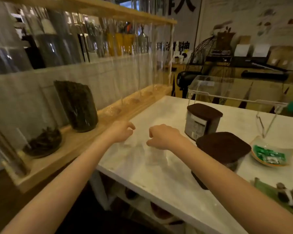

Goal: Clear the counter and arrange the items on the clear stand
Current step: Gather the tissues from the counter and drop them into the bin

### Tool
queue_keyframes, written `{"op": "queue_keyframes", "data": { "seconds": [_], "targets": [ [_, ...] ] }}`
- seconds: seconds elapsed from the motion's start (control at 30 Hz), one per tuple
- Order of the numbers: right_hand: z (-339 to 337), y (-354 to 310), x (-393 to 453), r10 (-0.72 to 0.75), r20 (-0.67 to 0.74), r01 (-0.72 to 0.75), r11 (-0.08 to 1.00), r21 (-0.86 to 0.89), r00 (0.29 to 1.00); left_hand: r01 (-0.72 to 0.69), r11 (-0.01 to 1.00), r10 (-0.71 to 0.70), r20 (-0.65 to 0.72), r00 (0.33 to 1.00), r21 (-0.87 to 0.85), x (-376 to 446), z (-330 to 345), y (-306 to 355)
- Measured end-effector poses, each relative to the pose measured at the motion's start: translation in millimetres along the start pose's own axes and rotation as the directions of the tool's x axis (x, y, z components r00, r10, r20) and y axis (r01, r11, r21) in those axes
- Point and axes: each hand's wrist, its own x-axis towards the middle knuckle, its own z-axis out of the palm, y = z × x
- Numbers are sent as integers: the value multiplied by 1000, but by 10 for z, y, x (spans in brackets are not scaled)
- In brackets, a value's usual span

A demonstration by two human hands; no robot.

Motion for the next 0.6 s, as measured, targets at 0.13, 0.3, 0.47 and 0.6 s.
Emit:
{"op": "queue_keyframes", "data": {
  "seconds": [0.13, 0.3, 0.47, 0.6],
  "targets": [
    [227, 14, -71, 58, 21, -57, 997, -60, 998, -39, 999, 39, 2, 999, 24, -108, 256, -192],
    [417, 27, -148, 37, -111, -43, 998, -50, 993, -63, 998, 64, -135, 989, 17, -217, 401, -261],
    [516, 38, -306, -21, -244, 33, 998, 45, 969, -68, 998, 66, -197, 978, -6, -348, 414, -198],
    [445, -30, -614, -48, -360, 104, 985, 138, 932, -94, 993, 75, -233, 970, -71, -588, 311, -2]
  ]
}}
